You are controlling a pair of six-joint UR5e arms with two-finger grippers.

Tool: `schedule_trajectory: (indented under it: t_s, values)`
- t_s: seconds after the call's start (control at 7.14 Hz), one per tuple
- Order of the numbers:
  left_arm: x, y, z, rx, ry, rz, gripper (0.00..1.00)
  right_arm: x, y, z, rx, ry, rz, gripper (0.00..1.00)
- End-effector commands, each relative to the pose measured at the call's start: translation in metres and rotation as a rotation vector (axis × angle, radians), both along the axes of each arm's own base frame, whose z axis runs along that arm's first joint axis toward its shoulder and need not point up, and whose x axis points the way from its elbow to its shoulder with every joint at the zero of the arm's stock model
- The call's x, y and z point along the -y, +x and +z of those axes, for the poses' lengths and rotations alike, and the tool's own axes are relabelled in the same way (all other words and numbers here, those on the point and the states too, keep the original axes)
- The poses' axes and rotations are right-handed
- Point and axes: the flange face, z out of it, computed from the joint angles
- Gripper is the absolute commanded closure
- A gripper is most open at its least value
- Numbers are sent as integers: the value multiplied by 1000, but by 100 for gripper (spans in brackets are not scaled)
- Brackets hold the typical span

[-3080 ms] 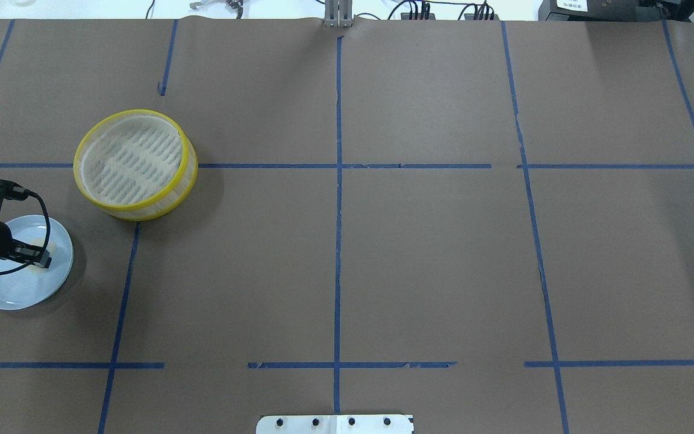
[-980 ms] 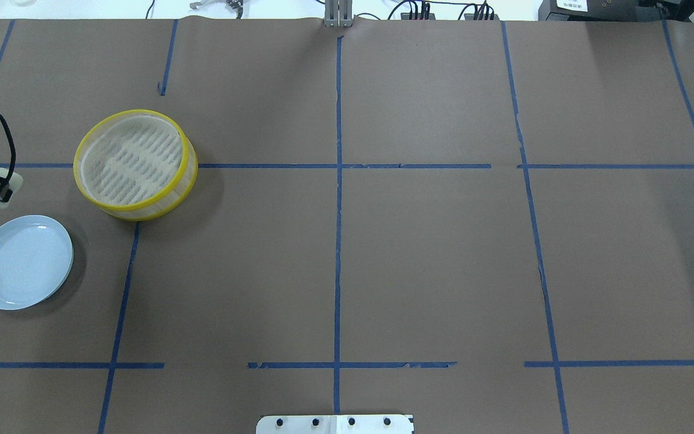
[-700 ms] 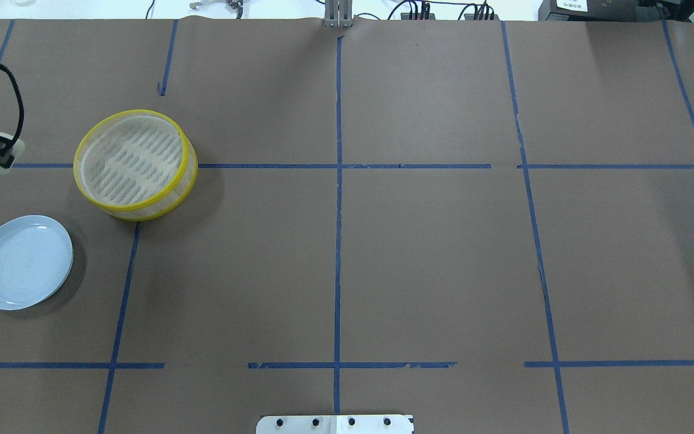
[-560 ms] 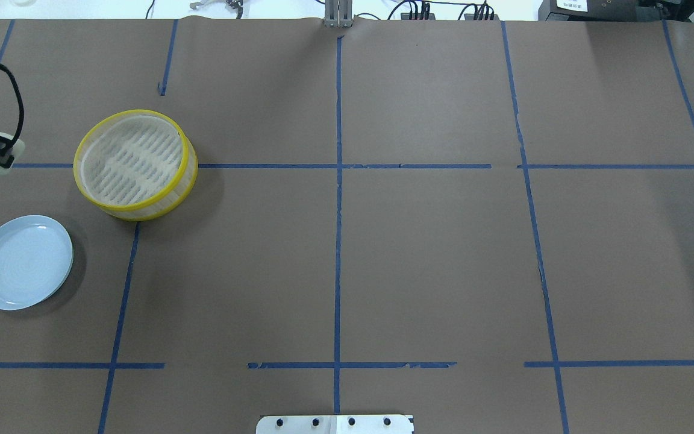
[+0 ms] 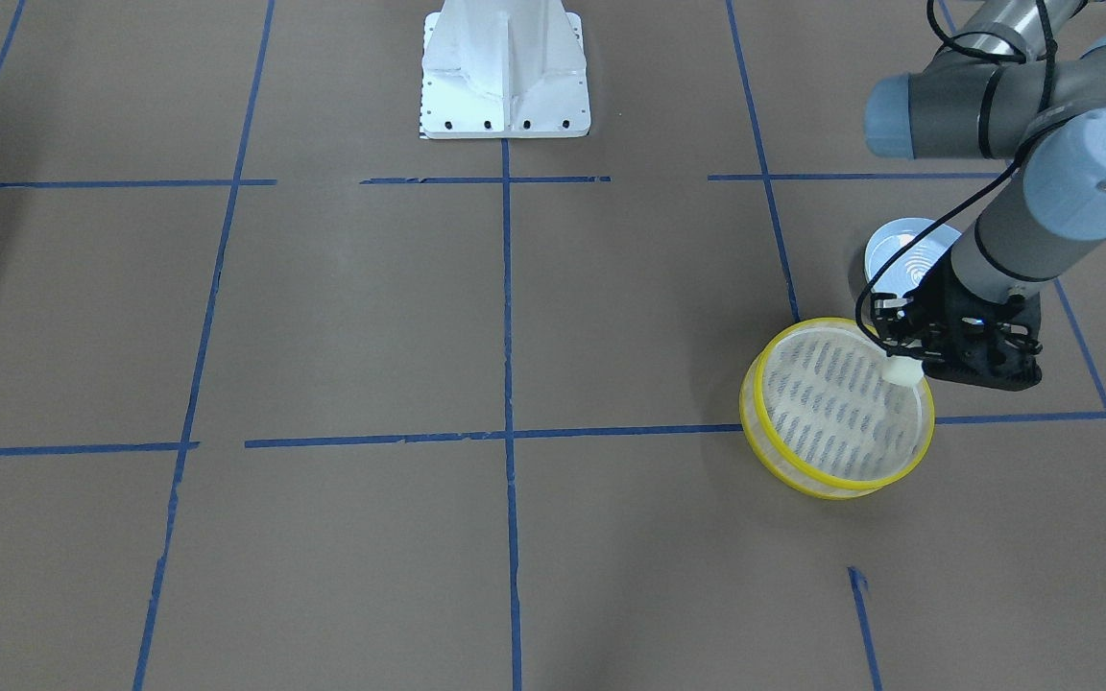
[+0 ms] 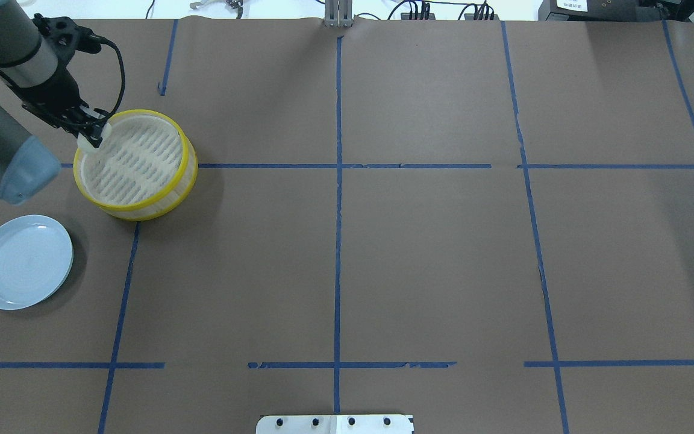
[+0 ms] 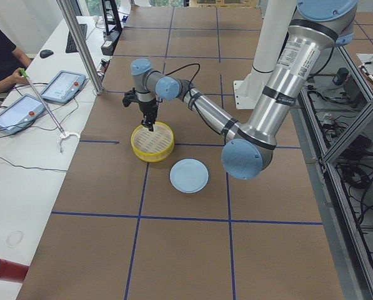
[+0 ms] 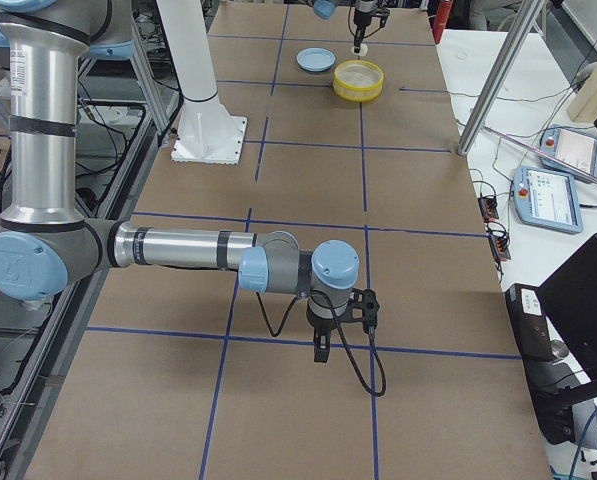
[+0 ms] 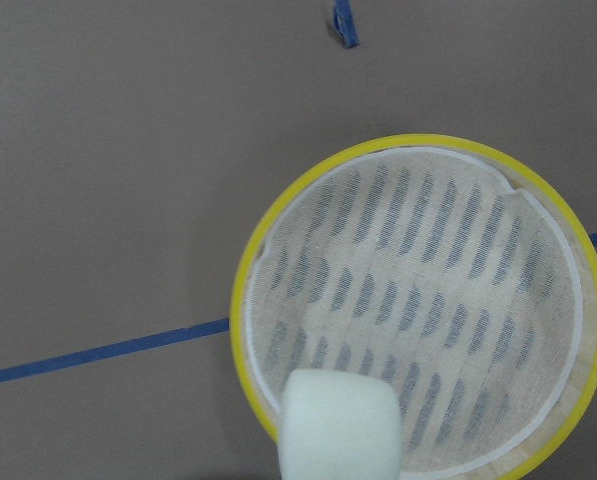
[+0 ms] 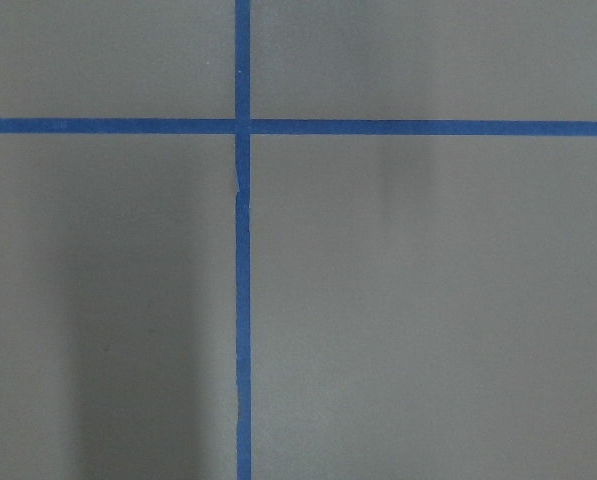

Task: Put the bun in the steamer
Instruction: 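Lower the bun into the steamer and open the left gripper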

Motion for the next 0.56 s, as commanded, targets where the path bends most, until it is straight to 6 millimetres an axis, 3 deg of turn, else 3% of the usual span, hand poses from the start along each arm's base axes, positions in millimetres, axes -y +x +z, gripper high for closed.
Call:
schedule_trajectory:
  t_s: [0.0,0.42]
  values:
    - [-2,50,24,-28,-13,-2,72,0,0,0,0,0,1,0]
    - [2,59,39,-20,-16,6,72,0,0,0,0,0,-1,0]
